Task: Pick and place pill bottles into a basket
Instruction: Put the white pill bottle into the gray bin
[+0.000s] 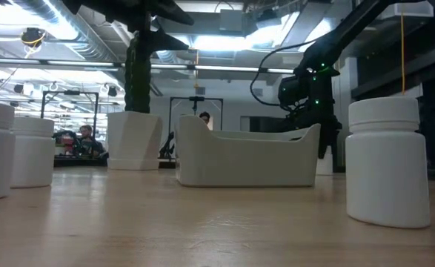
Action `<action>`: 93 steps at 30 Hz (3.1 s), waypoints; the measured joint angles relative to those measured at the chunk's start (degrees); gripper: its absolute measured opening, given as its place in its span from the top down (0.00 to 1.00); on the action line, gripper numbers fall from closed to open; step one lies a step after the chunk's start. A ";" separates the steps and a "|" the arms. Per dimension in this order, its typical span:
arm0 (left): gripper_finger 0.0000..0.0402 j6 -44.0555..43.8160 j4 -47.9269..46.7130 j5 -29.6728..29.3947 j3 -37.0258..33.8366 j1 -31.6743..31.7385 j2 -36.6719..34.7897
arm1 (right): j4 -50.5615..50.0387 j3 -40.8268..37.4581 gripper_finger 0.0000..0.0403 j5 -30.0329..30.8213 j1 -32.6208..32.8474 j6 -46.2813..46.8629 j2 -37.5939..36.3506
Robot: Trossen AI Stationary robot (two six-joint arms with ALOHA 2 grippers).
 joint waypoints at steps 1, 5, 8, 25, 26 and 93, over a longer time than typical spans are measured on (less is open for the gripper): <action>0.41 0.46 0.02 -0.22 0.00 -0.02 0.00 | -0.70 0.24 0.60 -1.09 0.00 -0.17 0.00; 0.41 2.69 0.02 -2.49 0.00 -0.01 0.00 | -4.03 2.47 0.60 -4.83 1.19 -0.25 -0.21; 0.41 3.72 0.00 -4.60 0.00 0.00 0.00 | -6.42 4.62 0.60 -5.52 3.23 -0.69 -1.84; 0.41 4.07 -2.09 -0.73 -0.02 6.86 -3.42 | -13.70 25.98 0.60 -7.37 33.55 -0.29 -15.09; 0.41 4.60 -2.19 0.18 -0.02 7.29 -3.90 | -13.47 26.99 0.60 -7.34 35.91 -0.05 -14.88; 0.41 12.88 -6.03 4.61 -0.02 3.98 -16.85 | -2.75 19.40 0.34 1.74 40.80 15.79 12.48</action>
